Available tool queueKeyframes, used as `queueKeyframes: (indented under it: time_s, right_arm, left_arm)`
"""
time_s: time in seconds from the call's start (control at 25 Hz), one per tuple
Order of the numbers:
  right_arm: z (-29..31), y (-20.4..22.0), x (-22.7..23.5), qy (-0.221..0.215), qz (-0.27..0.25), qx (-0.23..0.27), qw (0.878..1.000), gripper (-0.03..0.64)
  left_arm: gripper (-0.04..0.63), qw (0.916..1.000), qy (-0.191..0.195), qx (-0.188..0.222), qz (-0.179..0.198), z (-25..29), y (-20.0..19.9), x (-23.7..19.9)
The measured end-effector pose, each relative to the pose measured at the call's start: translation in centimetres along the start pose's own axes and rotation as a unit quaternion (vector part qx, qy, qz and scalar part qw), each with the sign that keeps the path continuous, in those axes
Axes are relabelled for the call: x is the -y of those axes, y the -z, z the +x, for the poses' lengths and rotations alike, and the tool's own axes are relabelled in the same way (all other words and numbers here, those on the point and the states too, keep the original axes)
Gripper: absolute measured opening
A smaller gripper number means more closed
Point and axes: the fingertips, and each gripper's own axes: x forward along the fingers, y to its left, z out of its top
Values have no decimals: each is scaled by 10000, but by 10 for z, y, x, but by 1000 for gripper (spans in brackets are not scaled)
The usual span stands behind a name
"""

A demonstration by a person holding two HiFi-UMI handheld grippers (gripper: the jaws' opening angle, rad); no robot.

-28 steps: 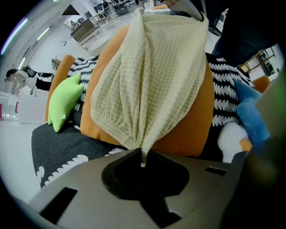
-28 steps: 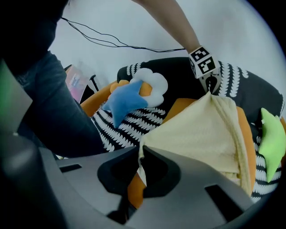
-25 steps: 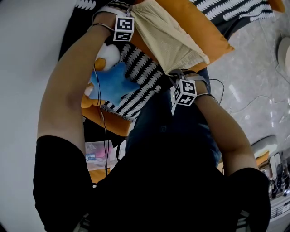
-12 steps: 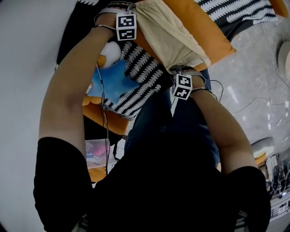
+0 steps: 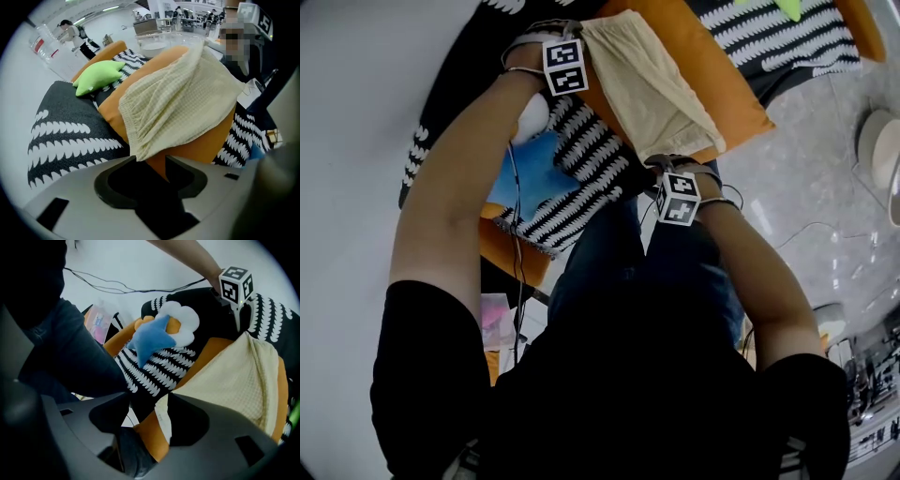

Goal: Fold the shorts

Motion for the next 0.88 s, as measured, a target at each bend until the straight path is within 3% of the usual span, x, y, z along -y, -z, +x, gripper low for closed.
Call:
queueKeyframes:
  time_s: [0.2, 0.44, 0.72, 0.88]
  right_arm:
    - [-58, -29, 32, 227, -161, 541, 9981, 274]
    - [-123, -48, 119, 921, -116, 839, 9921, 275]
    - [-170, -72, 202, 1394, -43, 1024, 9849, 275]
    - [-180, -90, 236, 1408, -9, 1149, 9833, 276]
  left_arm:
    - [210, 9982, -40, 349, -482, -18, -6, -4]
    - [210, 9901, -21, 496, -1311, -31, -2, -10]
    - [210, 9692, 35, 807, -2325, -42, 8, -16]
    - [209, 9437, -22, 1082, -3127, -48, 11, -16]
